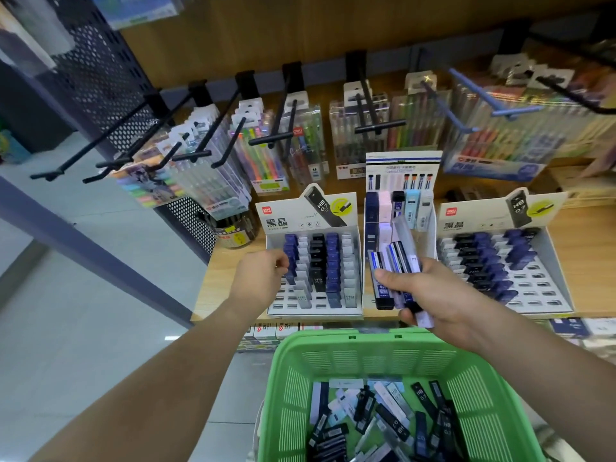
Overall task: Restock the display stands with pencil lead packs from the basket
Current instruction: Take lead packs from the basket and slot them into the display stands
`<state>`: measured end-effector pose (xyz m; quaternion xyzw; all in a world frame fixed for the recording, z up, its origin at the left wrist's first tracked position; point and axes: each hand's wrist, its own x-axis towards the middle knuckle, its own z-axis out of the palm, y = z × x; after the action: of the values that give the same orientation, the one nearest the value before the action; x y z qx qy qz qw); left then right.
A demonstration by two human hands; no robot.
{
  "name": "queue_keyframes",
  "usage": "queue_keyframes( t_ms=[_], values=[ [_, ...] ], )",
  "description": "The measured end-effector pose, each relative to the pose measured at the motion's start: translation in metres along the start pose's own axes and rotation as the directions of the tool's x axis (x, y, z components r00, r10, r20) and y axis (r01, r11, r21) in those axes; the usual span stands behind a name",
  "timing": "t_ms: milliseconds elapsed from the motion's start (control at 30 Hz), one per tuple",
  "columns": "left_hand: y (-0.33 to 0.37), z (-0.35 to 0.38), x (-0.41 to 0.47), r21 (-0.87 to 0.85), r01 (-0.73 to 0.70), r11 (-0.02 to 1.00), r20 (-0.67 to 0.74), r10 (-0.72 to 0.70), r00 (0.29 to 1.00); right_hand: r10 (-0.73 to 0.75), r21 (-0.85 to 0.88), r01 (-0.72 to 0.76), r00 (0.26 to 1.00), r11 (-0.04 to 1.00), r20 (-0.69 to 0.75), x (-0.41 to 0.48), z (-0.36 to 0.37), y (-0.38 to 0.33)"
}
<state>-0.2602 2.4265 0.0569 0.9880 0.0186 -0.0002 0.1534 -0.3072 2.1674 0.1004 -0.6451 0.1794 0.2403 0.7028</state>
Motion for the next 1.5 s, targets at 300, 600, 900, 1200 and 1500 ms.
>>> queue_keyframes(
  t_ms=[300, 600, 900, 1200, 1500],
  values=[
    [0.094, -0.053, -0.027, -0.646, 0.137, 0.751, 0.307, 0.09, 0.947, -0.024, 0.193, 0.031, 0.999, 0.981, -0.038, -0.006, 0.002, -0.01],
    [0.112, -0.046, -0.04, -0.708, 0.19, 0.68, 0.354, 0.108, 0.929, -0.045, 0.161, 0.058, 0.996, 0.985, -0.083, -0.009, -0.005, -0.011],
    [0.113, -0.039, -0.024, -0.855, 0.205, 0.476, 0.2, -0.061, 0.978, -0.032, -0.151, 0.032, 1.0, 0.988, 0.002, -0.009, -0.032, -0.011],
    [0.158, -0.022, 0.059, -0.526, -0.133, 0.84, -0.168, 0.051, 0.984, 0.011, 0.208, 0.013, 0.994, 0.978, -0.113, -0.009, -0.069, -0.03],
    [0.185, -0.004, 0.086, 0.039, -0.353, 0.935, -0.007, 0.353, 0.935, 0.054, 0.424, -0.037, 0.998, 0.905, -0.03, -0.01, -0.082, -0.041]
  ],
)
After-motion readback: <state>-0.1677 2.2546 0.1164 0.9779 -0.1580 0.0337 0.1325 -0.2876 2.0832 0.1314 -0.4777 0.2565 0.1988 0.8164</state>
